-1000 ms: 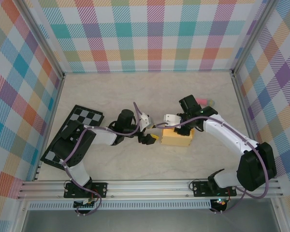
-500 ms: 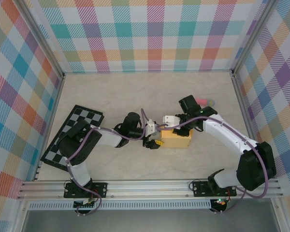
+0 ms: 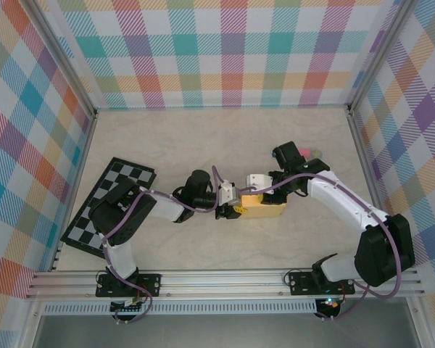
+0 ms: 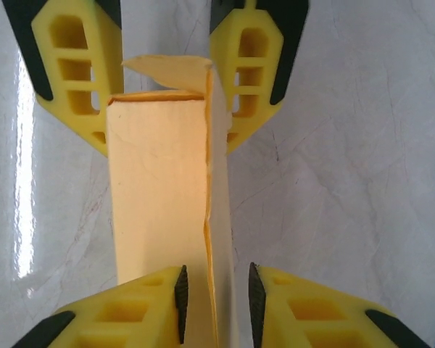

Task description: Fold the paper box

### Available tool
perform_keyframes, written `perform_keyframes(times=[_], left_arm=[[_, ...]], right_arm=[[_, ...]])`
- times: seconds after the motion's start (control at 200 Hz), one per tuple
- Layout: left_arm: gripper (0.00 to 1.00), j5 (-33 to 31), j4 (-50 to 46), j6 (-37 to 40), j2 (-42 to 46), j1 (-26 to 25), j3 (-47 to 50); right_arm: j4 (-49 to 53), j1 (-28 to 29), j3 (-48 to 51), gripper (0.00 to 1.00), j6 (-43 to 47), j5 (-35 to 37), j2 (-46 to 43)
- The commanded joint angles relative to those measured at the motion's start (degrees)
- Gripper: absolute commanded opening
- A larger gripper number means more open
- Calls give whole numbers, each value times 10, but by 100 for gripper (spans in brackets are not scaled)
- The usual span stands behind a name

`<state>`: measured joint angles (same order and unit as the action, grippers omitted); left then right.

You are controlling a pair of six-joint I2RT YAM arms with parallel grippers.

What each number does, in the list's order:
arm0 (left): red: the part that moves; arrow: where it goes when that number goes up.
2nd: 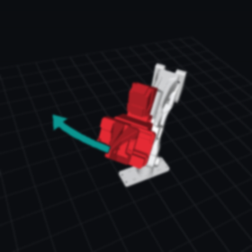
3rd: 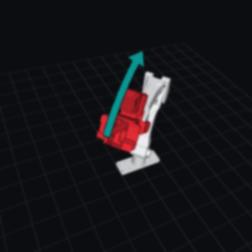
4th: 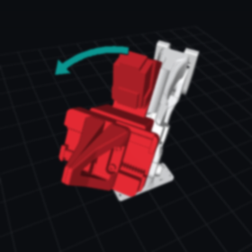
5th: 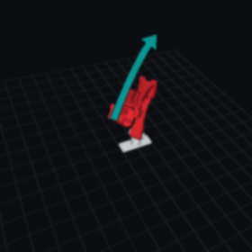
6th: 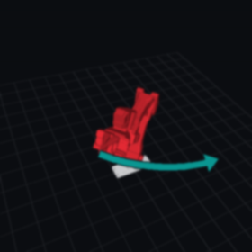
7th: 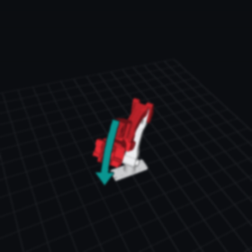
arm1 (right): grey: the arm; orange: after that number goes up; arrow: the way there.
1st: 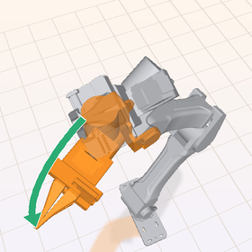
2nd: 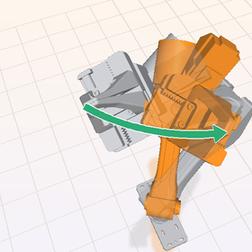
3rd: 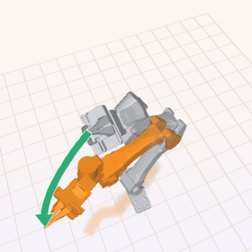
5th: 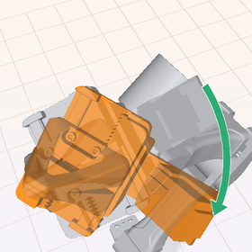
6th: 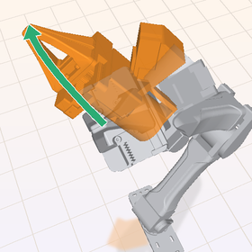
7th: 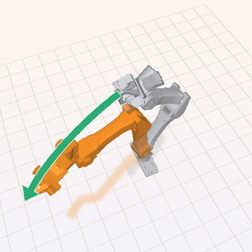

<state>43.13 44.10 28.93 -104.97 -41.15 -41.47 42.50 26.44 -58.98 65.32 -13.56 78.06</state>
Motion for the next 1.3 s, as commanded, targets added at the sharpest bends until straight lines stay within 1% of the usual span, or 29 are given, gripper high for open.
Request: perform_keyframes(times=[0.0,0.04,0.09,0.175,0.245,0.27,0.3,0.405,0.495,0.53,0.57,0.665,0.735,0.83,0.91,1.045,1.295], left_arm=[[39,-7,4,4,-7,-7,-8],[39,-8,4,-2,-8,-7,-9],[39,-19,9,-17,-9,-7,-10],[40,-50,48,-54,-12,-8,2],[40,-68,93,-92,-20,-8,10],[40,-71,101,-103,-22,-8,10],[40,-78,109,-116,-25,-10,9],[40,-104,149,-151,-37,-14,7],[40,-120,177,-167,-52,-14,4],[40,-122,182,-170,-58,-14,2],[40,-124,185,-171,-63,-16,0],[40,-135,200,-180,-72,-18,-4],[40,-139,203,-181,-72,-20,-4],[40,-140,202,-179,-72,-22,-5],[40,-140,202,-178,-72,-23,-5],[40,-135,210,-179,-72,-24,-3],[40,-137,228,-185,-83,-24,-5]], right_arm=[[-15,0,-28,39,-85,-31,7],[-15,0,-43,41,-139,-58,4],[-29,1,-44,43,-196,-64,-13],[-74,0,-23,55,-311,-28,-63],[-94,0,-4,56,-415,-1,-110],[-96,0,1,54,-465,8,-125],[-94,1,6,49,-529,19,-139],[-77,16,40,37,-735,26,-168],[-70,33,60,32,-851,34,-164],[-81,43,66,30,-864,31,-153],[-100,63,73,29,-871,44,-138],[-159,99,83,28,-865,67,-103],[-187,104,73,29,-857,78,-76],[-185,105,48,30,-850,116,-51],[-189,105,43,32,-842,132,-38],[-200,105,39,37,-837,118,-15],[-235,104,43,38,-864,73,-9]])
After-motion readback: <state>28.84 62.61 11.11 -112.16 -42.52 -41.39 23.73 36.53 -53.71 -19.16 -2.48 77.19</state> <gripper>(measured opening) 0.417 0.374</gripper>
